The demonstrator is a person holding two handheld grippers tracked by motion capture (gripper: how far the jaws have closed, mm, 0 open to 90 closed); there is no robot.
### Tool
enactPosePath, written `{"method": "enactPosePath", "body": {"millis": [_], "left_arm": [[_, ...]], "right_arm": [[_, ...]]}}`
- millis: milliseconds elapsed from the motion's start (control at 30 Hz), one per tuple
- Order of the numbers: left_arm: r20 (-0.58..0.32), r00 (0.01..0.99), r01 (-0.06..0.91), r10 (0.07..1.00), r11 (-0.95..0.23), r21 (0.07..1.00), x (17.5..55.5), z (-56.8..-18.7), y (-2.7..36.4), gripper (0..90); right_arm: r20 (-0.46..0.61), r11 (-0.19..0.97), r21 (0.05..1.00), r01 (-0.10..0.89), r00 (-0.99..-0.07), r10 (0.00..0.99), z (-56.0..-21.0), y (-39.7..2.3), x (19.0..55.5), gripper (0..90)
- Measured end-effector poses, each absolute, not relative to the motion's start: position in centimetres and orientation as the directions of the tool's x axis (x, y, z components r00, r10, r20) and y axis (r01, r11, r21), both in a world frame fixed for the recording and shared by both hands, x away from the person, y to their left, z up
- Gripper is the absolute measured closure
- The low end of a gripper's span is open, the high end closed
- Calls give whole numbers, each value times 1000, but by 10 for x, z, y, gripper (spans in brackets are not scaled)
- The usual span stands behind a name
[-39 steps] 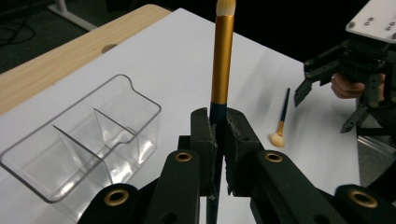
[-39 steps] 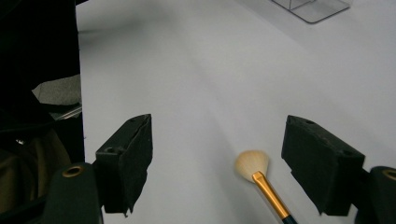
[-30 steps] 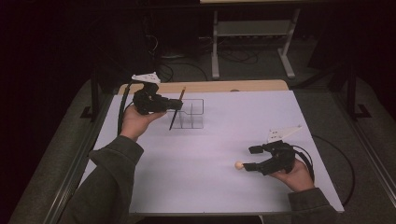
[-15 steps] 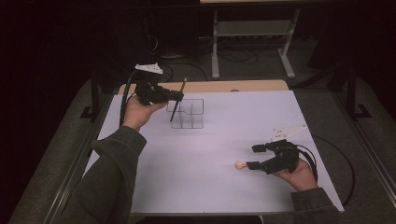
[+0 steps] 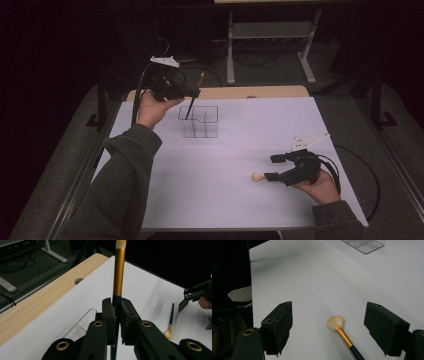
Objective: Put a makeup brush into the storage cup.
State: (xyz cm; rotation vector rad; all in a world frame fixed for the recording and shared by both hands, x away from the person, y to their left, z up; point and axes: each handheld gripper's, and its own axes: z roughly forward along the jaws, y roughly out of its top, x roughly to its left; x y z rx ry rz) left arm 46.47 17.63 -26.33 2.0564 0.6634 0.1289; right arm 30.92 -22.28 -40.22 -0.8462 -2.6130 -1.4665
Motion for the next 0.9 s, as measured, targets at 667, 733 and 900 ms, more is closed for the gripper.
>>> {"method": "enactPosePath", "body": {"millis": [667,733,900], "left_arm": [[-194,803,437,564,-337,834,498,-266,184,831],[-190,799,436,570,-332,837,499,-267,184,831],[-195,796,439,573,-326,837,503,-271,184,831]], "right_arm": [[276,420,780,464,-857,436,-403,-221,310,220],[276,420,779,465,-856,436,-403,-221,310,220],[277,422,777,467,-856,436,-403,-221,310,220]]}}
